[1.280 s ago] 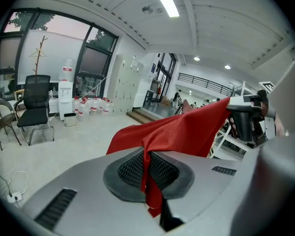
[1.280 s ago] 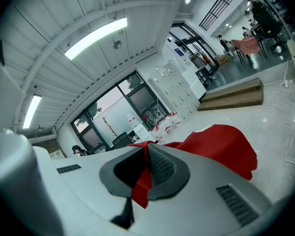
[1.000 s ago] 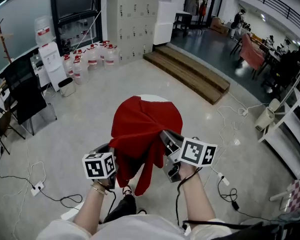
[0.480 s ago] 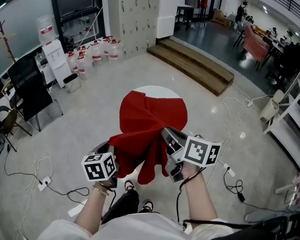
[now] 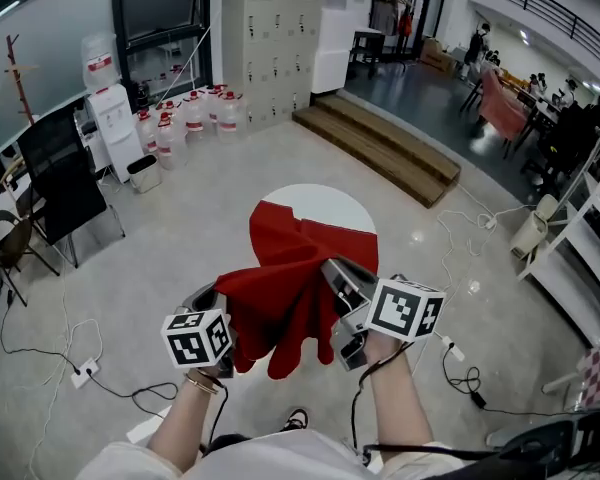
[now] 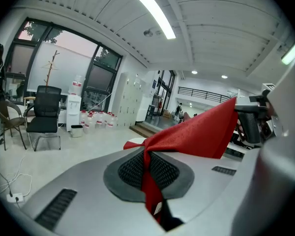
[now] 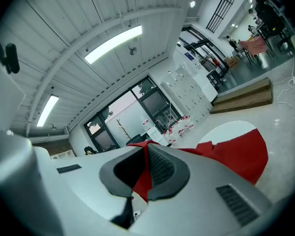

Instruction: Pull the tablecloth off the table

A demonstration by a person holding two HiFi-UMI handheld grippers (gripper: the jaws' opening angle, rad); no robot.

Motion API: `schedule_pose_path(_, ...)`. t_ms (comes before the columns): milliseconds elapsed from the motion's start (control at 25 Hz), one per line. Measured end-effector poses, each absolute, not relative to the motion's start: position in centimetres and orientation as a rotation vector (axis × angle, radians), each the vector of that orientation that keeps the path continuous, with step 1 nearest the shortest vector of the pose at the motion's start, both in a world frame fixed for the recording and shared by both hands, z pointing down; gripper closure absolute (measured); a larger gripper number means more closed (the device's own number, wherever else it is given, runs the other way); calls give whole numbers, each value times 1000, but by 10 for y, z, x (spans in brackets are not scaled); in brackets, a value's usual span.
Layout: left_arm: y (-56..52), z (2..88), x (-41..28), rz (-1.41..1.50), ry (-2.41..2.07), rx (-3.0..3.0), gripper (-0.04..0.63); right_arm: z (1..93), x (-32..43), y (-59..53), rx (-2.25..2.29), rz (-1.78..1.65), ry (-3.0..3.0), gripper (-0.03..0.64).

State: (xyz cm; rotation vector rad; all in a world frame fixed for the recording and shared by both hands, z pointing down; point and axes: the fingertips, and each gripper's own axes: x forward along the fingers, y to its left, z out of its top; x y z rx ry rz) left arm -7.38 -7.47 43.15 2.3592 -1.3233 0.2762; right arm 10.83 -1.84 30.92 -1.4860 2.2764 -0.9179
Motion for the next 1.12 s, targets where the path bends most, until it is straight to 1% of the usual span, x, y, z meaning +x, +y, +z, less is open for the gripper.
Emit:
schedule_pose_path(400, -48, 431, -146, 305, -1262, 2375, 577, 328, 49, 15, -1613, -979, 2199, 589)
schedule_pose_path(760, -25, 421, -167, 237, -1242, 2385, 577, 315, 22, 48, -1638, -931, 2198, 589)
schedule_pose_path(1120, 0, 431, -192, 216, -1258, 2347, 577, 329, 1, 69, -1640, -978, 2202, 589)
